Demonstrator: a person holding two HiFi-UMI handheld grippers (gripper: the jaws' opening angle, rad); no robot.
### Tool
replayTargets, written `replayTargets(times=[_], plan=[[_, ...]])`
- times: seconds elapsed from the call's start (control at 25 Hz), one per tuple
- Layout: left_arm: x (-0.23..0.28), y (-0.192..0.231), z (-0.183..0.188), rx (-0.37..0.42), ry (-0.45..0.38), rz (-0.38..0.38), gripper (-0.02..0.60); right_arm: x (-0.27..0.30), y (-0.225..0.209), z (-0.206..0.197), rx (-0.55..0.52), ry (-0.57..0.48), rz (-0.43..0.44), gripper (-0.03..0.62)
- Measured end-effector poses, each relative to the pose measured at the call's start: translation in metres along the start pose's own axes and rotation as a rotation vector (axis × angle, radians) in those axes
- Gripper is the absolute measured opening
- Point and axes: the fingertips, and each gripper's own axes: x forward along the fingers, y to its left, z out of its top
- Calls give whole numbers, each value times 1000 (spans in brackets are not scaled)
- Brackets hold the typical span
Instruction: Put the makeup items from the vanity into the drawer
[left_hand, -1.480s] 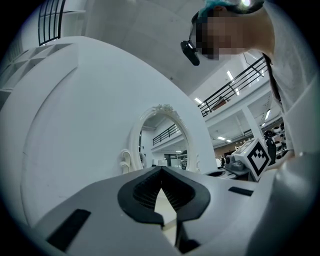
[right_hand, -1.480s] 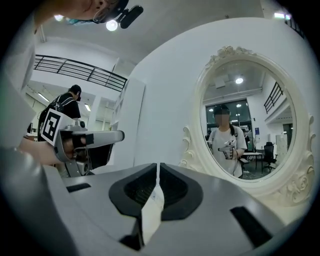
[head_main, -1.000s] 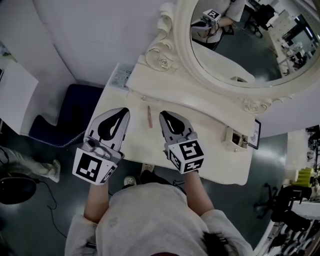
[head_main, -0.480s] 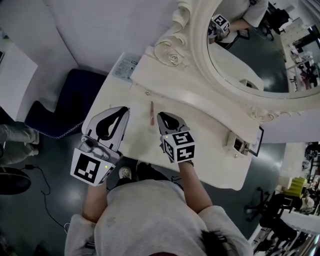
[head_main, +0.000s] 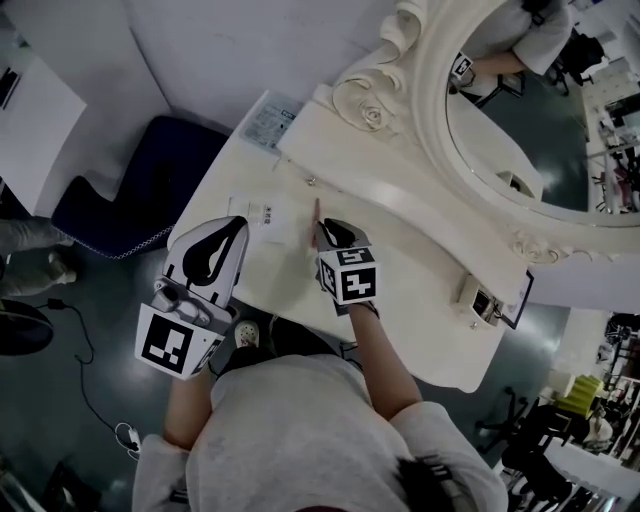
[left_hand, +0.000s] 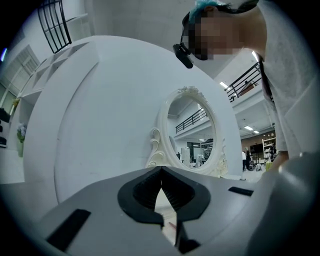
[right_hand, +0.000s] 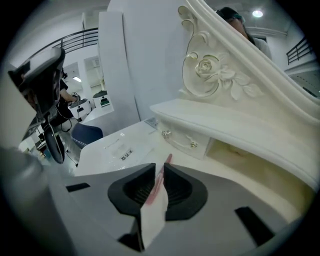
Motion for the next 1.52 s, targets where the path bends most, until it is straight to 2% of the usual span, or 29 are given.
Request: replayTargets(times=[0.12, 0.48, 0.64, 0.76, 1.12, 1.52], plan=[[-8, 5, -2, 1, 14, 32, 15, 12, -2, -10, -10, 52, -13, 101], [-28, 14, -5, 8, 41, 101, 15, 29, 4, -24, -41, 113, -38, 101], [-36, 16, -3, 14, 44, 113, 15, 31, 9, -25, -36, 108, -46, 57], [-41, 16, -2, 18, 44, 116, 15, 30, 11, -25, -28, 102, -51, 55], [-46, 8, 10, 36, 28, 76, 15, -5, 18, -1, 38, -34, -39, 54], [-48, -14, 22, 45, -9, -14, 15, -62, 34, 29, 84, -226, -32, 55]])
